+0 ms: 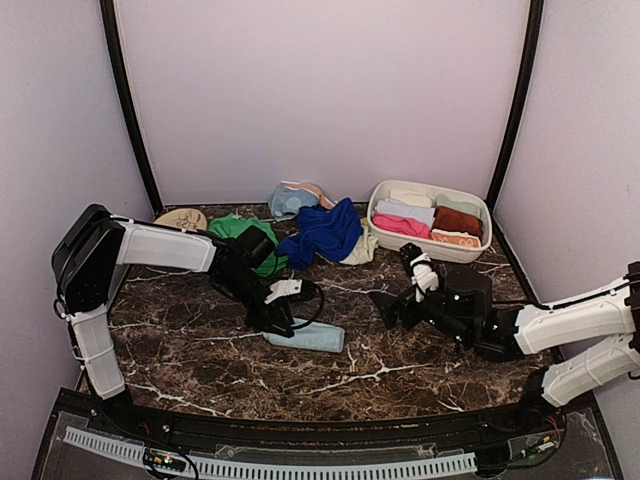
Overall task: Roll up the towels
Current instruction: Roll the towel at the center of the board.
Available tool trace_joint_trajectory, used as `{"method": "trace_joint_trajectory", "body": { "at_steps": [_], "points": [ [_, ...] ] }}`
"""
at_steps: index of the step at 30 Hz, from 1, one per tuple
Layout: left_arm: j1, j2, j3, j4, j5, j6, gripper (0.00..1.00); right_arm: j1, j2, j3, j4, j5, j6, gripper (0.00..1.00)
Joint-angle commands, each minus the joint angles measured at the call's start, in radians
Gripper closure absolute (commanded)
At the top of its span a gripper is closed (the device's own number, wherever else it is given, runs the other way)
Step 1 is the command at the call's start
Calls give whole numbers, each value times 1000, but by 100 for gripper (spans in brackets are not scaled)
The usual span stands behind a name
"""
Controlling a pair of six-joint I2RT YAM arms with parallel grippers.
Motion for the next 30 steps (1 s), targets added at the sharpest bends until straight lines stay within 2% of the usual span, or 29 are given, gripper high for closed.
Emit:
{"method": "trace_joint_trajectory", "body": {
  "at_steps": [1,3,7,11,14,24,30],
  "points": [
    [-3,96,-4,-170,-32,-24,72,202,95,25,1,98,-399,0],
    [-1,107,13,-185,-17,-29,72,289,151,63,-40,113,-516,0],
    [14,138,57,-231,25,-42,71,408,303,165,-61,159,-695,11],
    [23,157,81,-263,45,-41,71,422,464,287,-55,159,-787,20],
    [24,169,90,-286,61,-38,71,418,565,349,-38,151,-855,22],
    [31,200,98,-329,123,2,69,322,746,477,-121,95,-886,32],
    [46,201,96,-343,157,37,62,270,784,504,-227,5,-769,41]
  ]
}}
